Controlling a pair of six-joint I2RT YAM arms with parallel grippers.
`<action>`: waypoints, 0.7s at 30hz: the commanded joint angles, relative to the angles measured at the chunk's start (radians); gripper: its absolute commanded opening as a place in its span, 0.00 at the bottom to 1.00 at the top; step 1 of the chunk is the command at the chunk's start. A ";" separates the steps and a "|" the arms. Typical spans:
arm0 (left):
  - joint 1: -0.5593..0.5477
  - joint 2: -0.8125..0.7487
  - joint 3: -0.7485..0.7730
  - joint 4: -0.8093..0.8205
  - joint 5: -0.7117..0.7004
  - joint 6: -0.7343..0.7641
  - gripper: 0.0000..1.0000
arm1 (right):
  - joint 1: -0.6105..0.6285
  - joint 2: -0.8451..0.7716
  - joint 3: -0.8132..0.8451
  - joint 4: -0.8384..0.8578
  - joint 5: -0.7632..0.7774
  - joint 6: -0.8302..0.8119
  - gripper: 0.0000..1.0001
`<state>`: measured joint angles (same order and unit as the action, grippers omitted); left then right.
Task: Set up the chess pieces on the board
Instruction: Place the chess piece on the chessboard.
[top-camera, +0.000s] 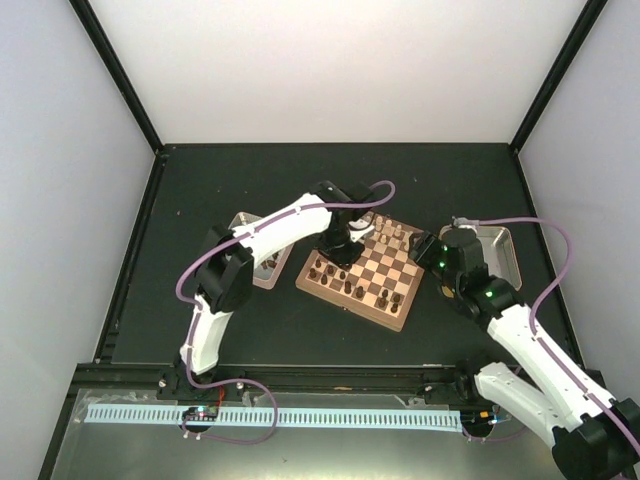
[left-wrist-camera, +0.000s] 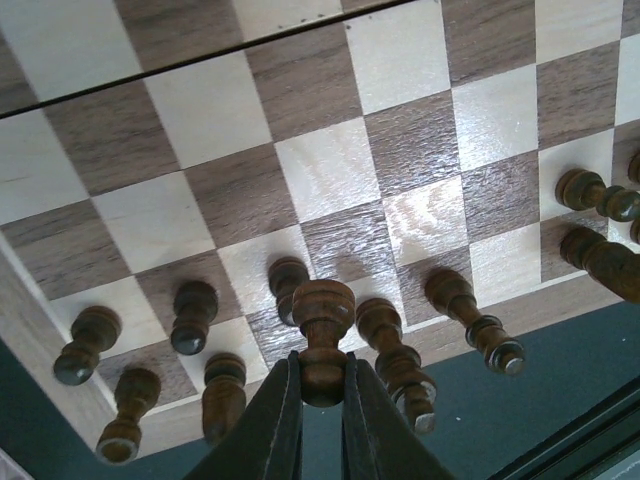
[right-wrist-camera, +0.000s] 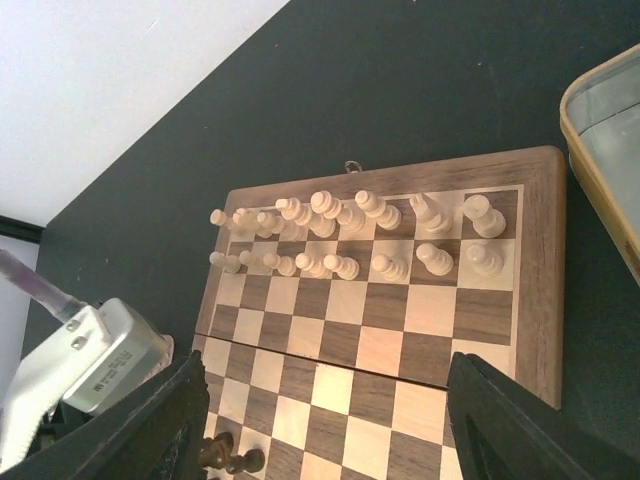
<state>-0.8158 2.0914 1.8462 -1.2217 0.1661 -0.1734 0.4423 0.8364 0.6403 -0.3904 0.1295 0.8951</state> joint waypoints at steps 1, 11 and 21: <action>-0.026 0.050 0.069 -0.075 0.013 0.016 0.05 | -0.006 -0.023 -0.014 -0.015 0.057 -0.012 0.67; -0.043 0.120 0.108 -0.077 0.024 0.011 0.07 | -0.005 -0.117 -0.041 -0.092 0.177 -0.007 0.67; -0.045 0.185 0.152 -0.085 0.017 0.013 0.10 | -0.005 -0.112 -0.057 -0.084 0.160 -0.002 0.67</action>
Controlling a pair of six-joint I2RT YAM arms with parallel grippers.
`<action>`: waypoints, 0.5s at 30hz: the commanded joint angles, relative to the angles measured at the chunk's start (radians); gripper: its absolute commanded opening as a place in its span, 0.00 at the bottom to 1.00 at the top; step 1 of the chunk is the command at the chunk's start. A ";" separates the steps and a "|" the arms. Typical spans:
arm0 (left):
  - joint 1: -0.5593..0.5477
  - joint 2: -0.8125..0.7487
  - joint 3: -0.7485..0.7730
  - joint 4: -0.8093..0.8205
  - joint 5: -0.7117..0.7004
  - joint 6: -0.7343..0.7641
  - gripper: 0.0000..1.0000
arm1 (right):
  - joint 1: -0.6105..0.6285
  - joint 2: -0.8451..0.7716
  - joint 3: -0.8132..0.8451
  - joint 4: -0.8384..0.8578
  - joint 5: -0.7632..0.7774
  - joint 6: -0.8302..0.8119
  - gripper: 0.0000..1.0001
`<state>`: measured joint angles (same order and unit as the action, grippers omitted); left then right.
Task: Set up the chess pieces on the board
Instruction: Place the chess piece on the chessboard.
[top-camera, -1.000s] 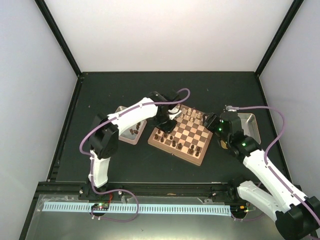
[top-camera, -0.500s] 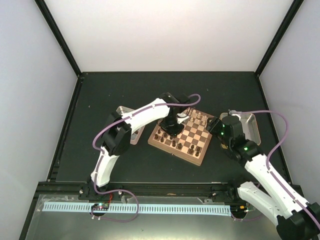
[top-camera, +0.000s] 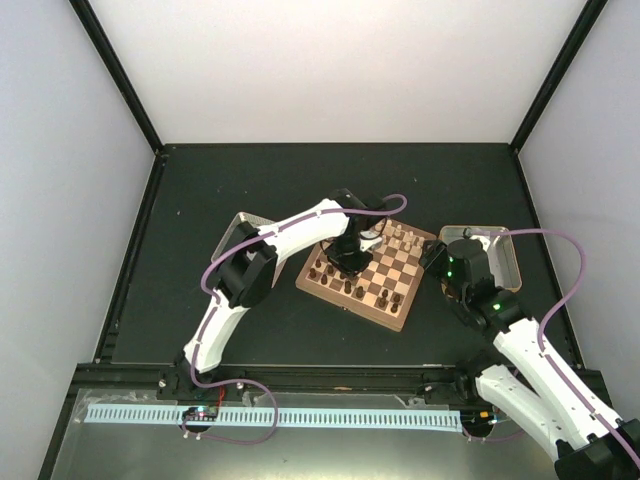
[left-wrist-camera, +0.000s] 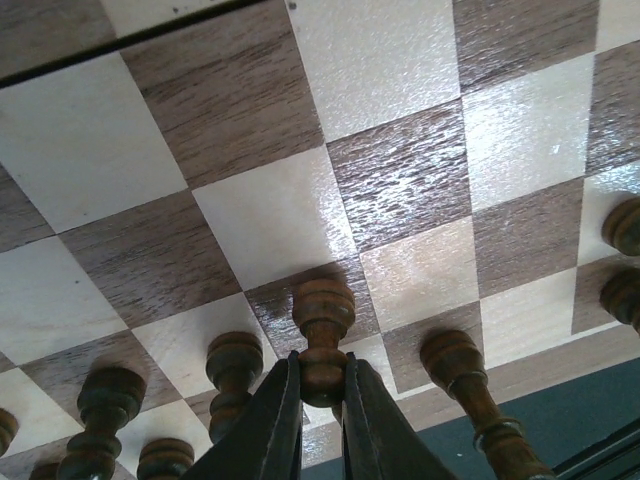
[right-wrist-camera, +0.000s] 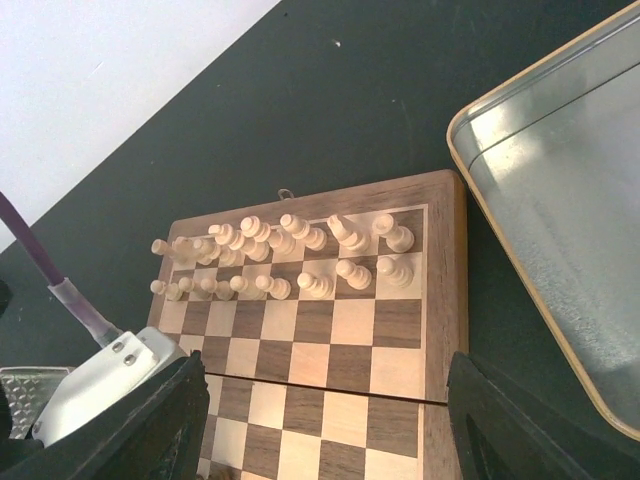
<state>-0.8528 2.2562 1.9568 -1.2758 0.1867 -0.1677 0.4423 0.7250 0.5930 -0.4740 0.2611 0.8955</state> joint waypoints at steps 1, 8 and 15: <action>-0.008 0.025 0.043 -0.034 -0.009 0.007 0.11 | -0.005 -0.001 -0.010 0.000 0.028 -0.002 0.67; -0.008 0.030 0.040 -0.045 -0.012 0.010 0.14 | -0.005 0.002 -0.012 0.005 0.025 0.000 0.67; -0.010 0.024 0.041 -0.042 0.005 0.020 0.19 | -0.005 0.004 -0.014 0.009 0.022 0.000 0.67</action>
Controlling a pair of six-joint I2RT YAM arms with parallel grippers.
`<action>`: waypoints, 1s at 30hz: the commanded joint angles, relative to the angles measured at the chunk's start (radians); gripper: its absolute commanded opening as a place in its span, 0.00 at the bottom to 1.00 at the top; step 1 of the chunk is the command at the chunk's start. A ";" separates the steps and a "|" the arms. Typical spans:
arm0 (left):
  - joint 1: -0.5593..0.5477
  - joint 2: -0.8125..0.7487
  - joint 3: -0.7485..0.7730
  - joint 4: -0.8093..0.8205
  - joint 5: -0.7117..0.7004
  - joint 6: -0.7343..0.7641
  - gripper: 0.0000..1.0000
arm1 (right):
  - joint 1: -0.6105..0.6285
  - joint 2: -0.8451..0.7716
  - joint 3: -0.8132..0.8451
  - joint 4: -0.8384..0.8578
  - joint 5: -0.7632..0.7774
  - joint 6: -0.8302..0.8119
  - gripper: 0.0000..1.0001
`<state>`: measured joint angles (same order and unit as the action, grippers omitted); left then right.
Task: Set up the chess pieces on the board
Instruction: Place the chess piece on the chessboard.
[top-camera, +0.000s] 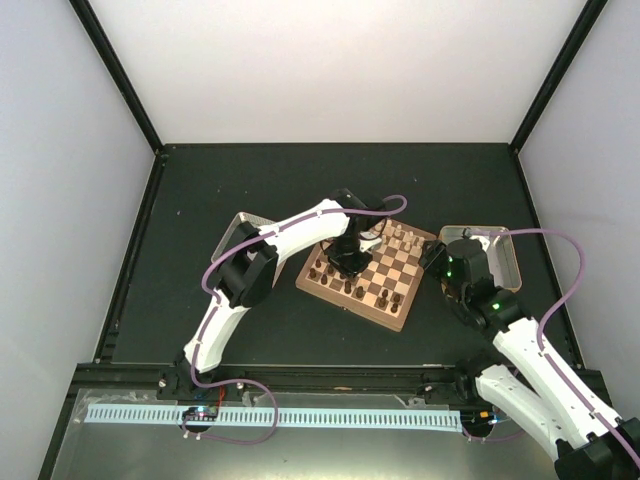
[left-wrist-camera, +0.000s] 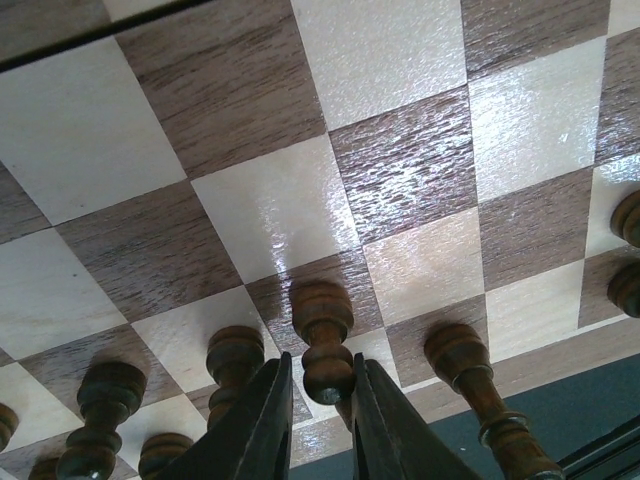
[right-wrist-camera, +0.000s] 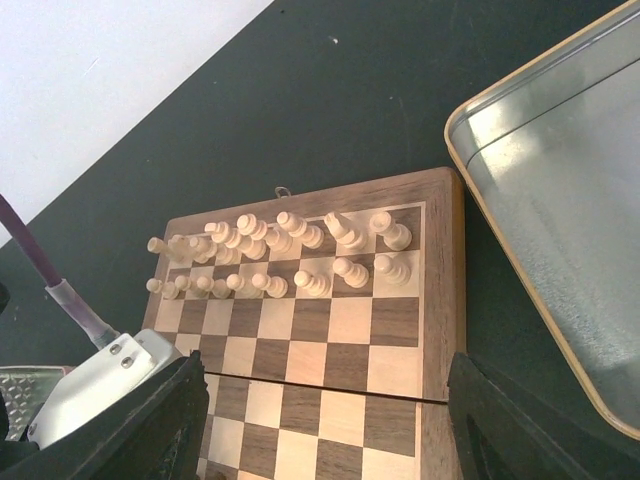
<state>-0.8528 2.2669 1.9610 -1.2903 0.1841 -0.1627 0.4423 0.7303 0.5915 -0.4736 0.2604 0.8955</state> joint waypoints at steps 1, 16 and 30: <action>-0.011 0.012 0.037 -0.025 0.010 0.014 0.20 | -0.005 -0.002 -0.013 0.010 0.023 0.000 0.67; -0.010 -0.122 0.039 0.000 -0.002 -0.003 0.36 | -0.005 -0.036 0.012 -0.010 0.017 0.019 0.67; 0.226 -0.531 -0.373 0.288 -0.157 -0.145 0.44 | -0.005 -0.021 0.111 -0.059 -0.082 0.011 0.68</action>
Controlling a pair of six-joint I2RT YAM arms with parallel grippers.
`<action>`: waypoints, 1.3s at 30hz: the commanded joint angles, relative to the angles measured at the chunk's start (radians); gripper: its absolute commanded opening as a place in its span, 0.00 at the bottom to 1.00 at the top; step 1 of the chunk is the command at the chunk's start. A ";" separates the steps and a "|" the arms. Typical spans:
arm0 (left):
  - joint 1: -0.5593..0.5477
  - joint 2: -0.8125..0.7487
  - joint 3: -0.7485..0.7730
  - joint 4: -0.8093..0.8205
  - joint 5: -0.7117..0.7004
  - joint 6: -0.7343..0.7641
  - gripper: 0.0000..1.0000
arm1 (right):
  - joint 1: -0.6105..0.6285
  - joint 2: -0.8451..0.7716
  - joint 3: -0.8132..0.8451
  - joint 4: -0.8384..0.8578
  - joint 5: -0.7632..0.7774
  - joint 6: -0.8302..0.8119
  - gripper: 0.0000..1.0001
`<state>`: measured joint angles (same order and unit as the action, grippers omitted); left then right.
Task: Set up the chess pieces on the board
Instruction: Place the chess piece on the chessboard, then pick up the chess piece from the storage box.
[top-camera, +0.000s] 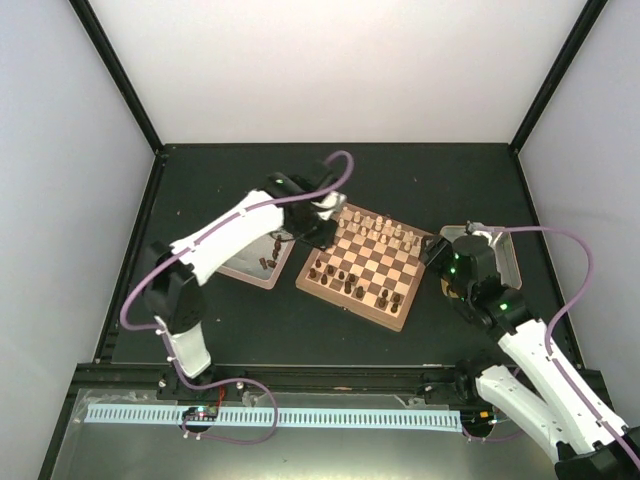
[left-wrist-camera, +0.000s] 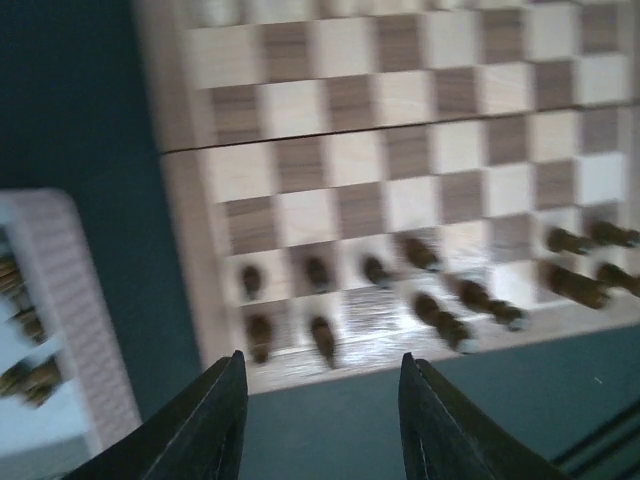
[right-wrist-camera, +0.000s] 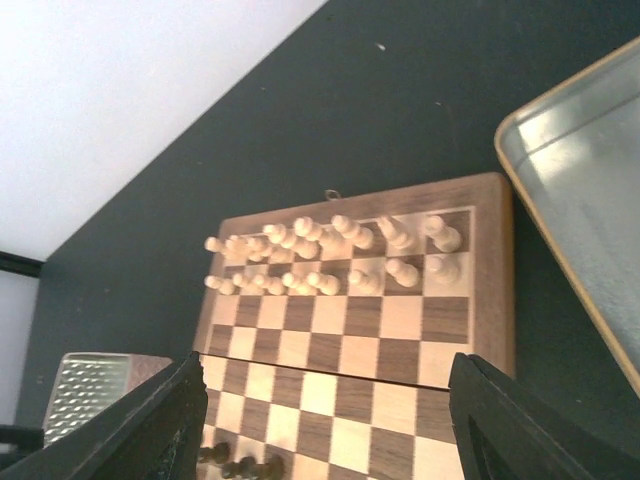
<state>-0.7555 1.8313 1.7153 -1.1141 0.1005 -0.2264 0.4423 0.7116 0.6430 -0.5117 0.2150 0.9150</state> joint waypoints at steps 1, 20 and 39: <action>0.168 -0.124 -0.172 0.133 -0.070 -0.094 0.44 | -0.006 0.004 0.073 -0.026 -0.052 -0.009 0.68; 0.474 -0.090 -0.472 0.268 -0.156 -0.238 0.32 | -0.004 0.238 0.216 -0.137 -0.242 -0.057 0.40; 0.511 0.010 -0.523 0.317 -0.004 -0.254 0.34 | -0.004 0.373 0.243 -0.059 -0.257 -0.166 0.39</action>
<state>-0.2584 1.8175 1.1843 -0.7918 0.0666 -0.4538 0.4416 1.0534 0.8371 -0.5934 -0.0360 0.7845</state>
